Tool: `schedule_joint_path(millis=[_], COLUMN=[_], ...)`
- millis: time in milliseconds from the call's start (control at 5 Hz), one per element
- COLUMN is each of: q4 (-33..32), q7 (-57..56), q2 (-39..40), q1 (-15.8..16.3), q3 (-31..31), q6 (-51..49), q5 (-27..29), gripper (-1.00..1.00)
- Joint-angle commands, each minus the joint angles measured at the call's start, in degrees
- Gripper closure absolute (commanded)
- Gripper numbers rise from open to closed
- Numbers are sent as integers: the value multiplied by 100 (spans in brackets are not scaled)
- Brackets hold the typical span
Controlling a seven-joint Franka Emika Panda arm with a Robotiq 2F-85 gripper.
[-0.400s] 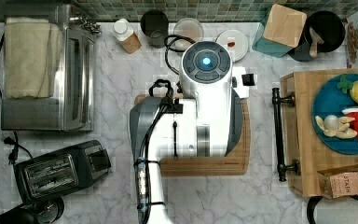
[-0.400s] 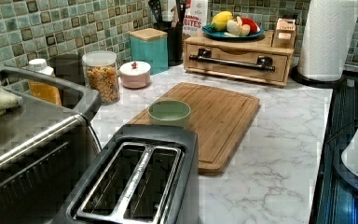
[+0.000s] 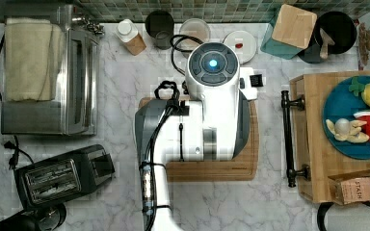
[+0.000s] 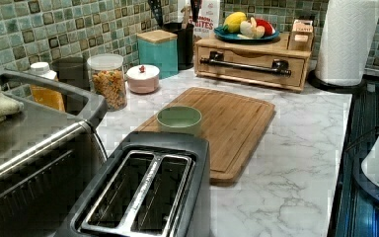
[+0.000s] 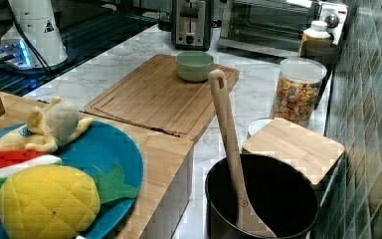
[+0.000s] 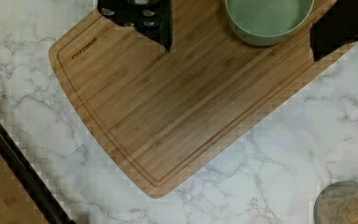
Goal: Open the drawer.
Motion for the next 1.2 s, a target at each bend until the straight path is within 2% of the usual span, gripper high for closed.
schedule_joint_path(millis=[200,400,600,800,1200], q4=[-17,-132,-368,-711,-1649], q7=[-1895,-3529,-4474,-4786,-4547], q2=[-35,-31,-83,-213,-566], q1=[-279,-571,-715,-784,-995], q3=[-135,-322,-514,-608,-589], q6=[-240,67,482,887,1779], q5=[2,-311,-492,-804,-1399], gripper=[-100,-100,-100,-100,-100])
